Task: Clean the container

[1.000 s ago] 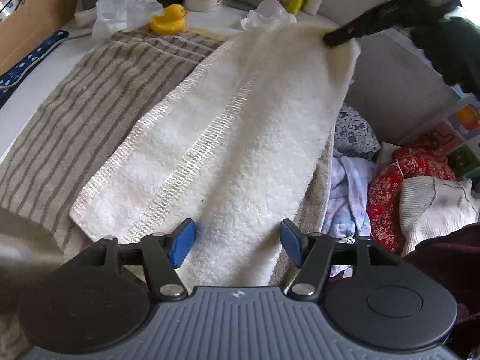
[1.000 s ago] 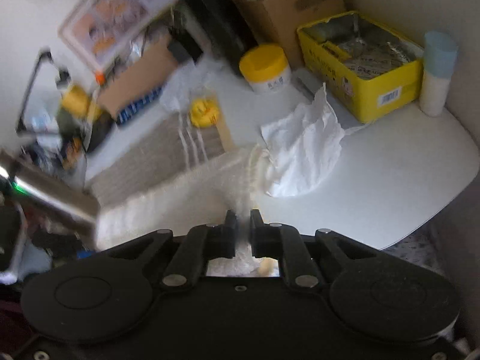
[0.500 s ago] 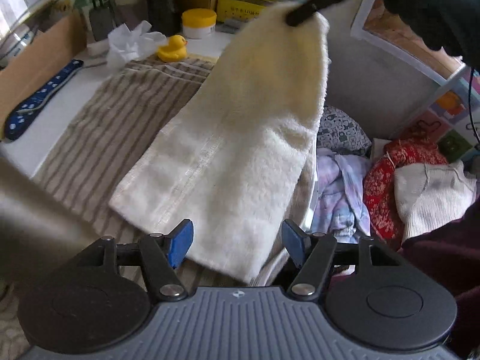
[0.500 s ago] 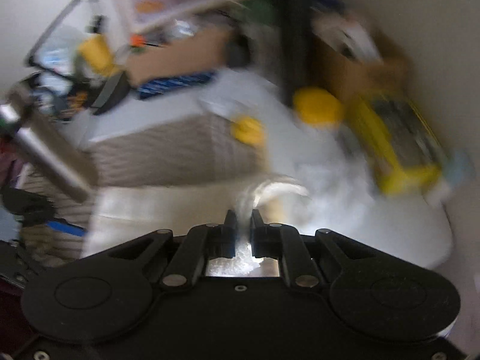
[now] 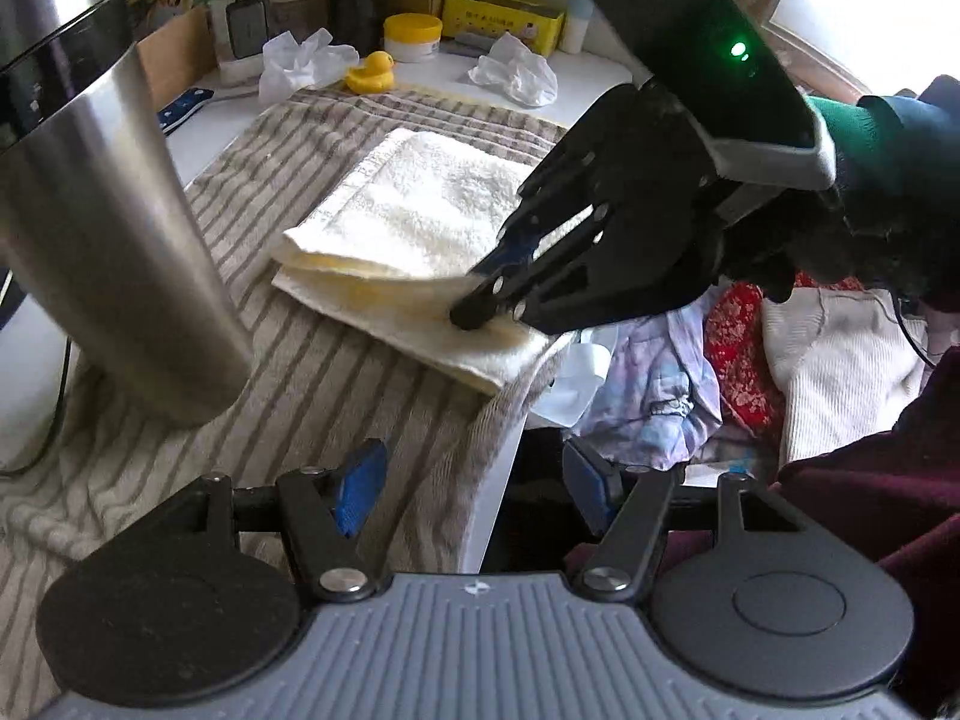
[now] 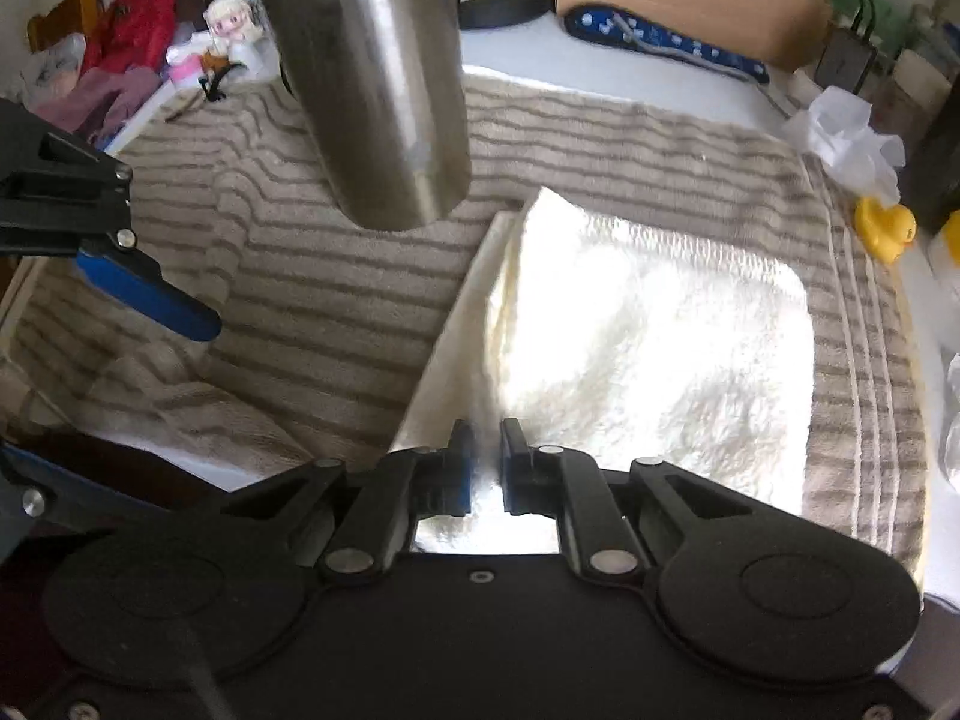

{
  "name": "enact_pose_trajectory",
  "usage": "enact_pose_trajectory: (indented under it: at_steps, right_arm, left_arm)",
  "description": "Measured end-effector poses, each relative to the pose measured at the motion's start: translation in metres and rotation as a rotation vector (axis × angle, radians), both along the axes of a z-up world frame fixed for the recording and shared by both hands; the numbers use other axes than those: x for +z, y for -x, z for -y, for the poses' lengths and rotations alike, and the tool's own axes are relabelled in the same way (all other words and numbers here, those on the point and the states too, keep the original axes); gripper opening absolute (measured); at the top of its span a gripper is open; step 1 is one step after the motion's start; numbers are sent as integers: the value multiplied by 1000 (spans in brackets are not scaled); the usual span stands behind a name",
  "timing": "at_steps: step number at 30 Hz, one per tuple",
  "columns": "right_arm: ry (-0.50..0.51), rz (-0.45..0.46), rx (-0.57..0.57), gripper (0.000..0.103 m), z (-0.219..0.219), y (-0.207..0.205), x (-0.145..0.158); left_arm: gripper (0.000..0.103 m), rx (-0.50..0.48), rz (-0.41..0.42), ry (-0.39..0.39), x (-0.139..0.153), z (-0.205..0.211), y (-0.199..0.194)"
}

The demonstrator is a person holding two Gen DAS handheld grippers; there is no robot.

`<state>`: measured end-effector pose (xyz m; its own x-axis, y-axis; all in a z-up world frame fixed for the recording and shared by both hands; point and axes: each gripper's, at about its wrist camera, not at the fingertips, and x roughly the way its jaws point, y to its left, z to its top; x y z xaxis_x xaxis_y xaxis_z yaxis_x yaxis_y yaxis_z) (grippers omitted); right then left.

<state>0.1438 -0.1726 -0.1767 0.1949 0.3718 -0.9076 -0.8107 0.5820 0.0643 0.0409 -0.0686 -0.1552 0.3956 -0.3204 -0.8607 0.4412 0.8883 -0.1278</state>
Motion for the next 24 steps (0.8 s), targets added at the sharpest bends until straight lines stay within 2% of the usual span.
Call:
enact_pose_trajectory:
  at_steps: [4,6,9,11,12,13,14,15,16,18,20,22,24]
  right_arm:
    - [-67,13,-36,8,2,-1,19]
    - [-73,19,-38,8,-1,-1,19]
    - [-77,-38,0,9,-8,7,1]
    - [-62,-69,-27,11,-5,11,-5]
    - [-107,-91,-72,12,6,7,1]
    - [-162,-115,-123,17,19,2,10]
    - [-218,-139,-174,30,32,-2,18]
    - [-273,-163,-224,51,46,-7,27]
    - [-317,-155,-265,55,59,-11,36]
    - [-358,-134,-326,56,88,-24,51]
    - [-370,-130,-381,56,111,-41,52]
    - [-316,-116,-425,56,125,-58,38]
    - [-305,-153,-426,56,130,-70,20]
  left_arm:
    - [64,-17,12,5,1,-3,1]
    - [64,-29,16,11,1,-1,-1]
    - [64,-37,22,4,0,4,-9]
    - [64,-31,34,0,2,8,-18]
    - [64,-34,46,-2,4,10,-22]
    - [64,-30,66,-2,6,12,-26]
    - [64,-23,80,4,8,14,-31]
    - [64,-19,79,15,8,16,-37]
    - [64,-17,77,22,8,18,-43]
    - [64,-14,87,31,9,24,-53]
    - [64,-25,92,41,9,33,-63]
    - [64,-48,88,35,3,44,-72]
    - [64,-55,66,13,-9,53,-82]
